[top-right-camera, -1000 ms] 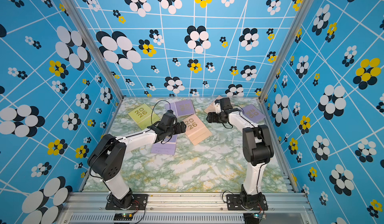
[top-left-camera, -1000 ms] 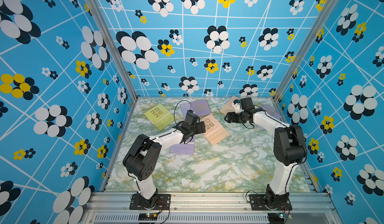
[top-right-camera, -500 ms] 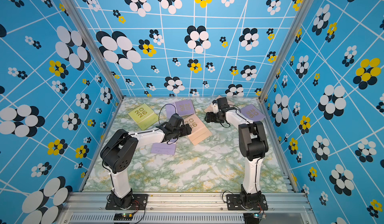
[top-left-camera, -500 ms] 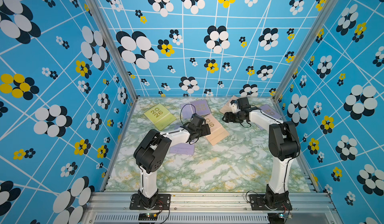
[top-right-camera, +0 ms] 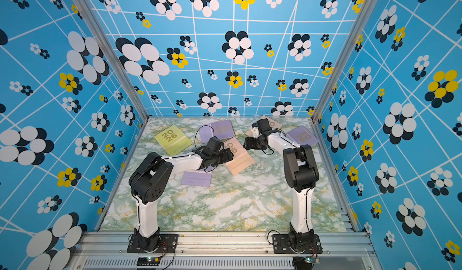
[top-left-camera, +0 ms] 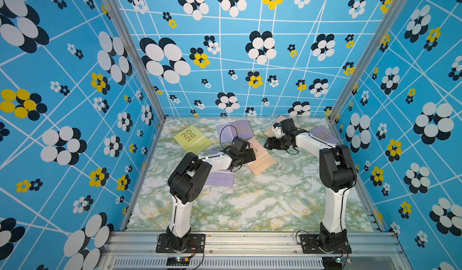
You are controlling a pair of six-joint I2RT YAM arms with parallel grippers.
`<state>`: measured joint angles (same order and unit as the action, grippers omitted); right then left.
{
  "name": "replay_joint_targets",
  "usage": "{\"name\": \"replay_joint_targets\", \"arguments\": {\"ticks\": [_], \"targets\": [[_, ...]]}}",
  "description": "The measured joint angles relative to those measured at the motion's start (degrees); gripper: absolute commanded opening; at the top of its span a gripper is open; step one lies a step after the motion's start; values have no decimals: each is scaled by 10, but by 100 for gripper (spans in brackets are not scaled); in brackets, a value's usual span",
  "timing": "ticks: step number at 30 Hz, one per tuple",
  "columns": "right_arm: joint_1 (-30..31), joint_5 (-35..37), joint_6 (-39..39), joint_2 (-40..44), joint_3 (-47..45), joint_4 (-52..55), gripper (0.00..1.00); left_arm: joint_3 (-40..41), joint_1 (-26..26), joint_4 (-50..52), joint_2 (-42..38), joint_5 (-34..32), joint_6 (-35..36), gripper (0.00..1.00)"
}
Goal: Stack the calendars
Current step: Move the calendar to the center of the board.
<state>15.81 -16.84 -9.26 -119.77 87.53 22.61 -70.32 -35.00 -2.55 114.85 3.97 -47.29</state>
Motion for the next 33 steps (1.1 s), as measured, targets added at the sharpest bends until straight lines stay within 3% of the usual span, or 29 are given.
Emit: {"name": "replay_joint_targets", "arguments": {"ticks": [19,33], "targets": [[30,4,-7,-3,-21,5,74,-22,6,-13,21,30,-1,84],[31,65,-28,27,-61,-1,76,-31,12,-6,26,46,2,84]]}}
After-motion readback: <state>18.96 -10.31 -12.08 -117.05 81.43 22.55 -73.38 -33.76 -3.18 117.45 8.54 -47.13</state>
